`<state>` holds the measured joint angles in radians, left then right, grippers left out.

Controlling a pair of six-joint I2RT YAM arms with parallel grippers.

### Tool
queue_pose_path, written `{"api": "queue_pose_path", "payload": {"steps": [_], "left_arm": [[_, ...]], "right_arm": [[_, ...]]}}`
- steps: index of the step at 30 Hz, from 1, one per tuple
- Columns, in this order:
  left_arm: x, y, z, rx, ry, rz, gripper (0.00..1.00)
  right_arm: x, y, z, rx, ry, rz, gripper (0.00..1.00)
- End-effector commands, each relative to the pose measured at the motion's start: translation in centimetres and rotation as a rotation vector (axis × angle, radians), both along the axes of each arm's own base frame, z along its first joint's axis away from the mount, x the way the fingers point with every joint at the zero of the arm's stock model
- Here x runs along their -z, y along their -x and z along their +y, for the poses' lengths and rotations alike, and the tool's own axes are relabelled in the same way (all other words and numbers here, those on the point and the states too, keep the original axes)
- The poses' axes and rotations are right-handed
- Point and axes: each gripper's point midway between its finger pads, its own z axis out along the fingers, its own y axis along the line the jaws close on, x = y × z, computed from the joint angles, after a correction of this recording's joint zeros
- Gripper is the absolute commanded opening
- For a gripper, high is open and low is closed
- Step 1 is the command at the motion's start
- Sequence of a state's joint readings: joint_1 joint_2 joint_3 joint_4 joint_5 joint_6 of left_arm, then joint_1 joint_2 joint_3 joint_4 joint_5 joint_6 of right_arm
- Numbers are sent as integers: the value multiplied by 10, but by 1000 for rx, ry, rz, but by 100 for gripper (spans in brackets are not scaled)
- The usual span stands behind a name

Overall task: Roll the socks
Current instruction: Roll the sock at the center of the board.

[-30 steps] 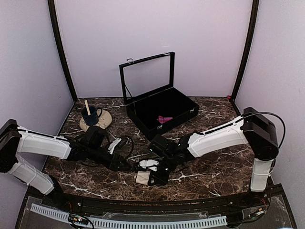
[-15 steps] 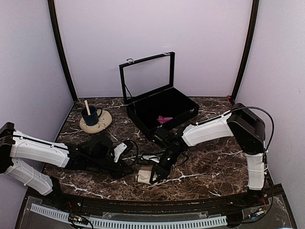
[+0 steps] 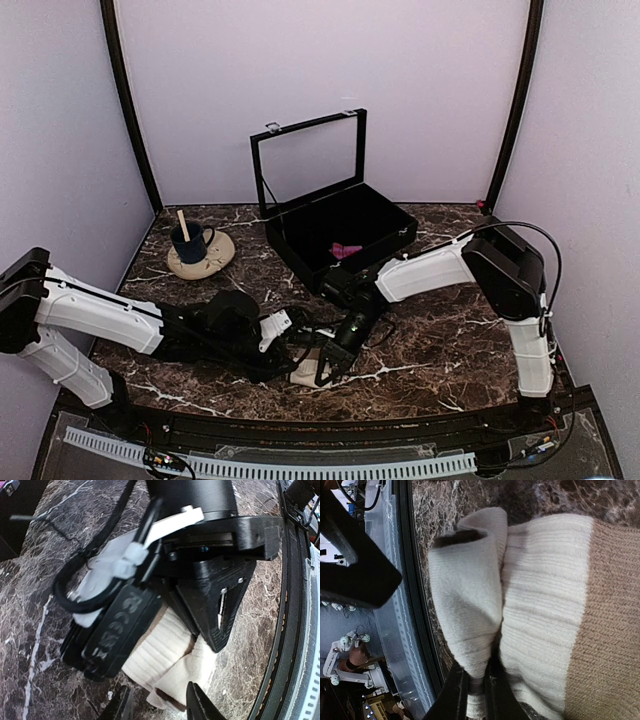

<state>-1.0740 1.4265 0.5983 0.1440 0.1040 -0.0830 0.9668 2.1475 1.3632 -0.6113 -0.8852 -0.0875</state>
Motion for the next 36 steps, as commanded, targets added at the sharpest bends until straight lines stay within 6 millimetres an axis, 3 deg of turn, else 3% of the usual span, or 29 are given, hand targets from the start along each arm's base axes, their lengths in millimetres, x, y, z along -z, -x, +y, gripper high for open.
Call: {"api": "queue_pose_path", "payload": {"steps": [1, 15, 23, 31, 36], "left_arm": [[-7, 5, -11, 74, 6, -37, 39], [11, 36, -22, 254, -77, 3, 40], [30, 34, -18, 254, -161, -28, 40], [38, 28, -19, 248, -190, -58, 38], [43, 28, -19, 263, -210, -57, 32]], "right_arm": [[13, 6, -8, -4, 74, 37, 5], [15, 8, -11, -10, 89, 48, 5], [15, 10, -12, -16, 91, 54, 5], [16, 11, -14, -24, 96, 60, 5], [17, 12, -15, -26, 100, 62, 5]]}}
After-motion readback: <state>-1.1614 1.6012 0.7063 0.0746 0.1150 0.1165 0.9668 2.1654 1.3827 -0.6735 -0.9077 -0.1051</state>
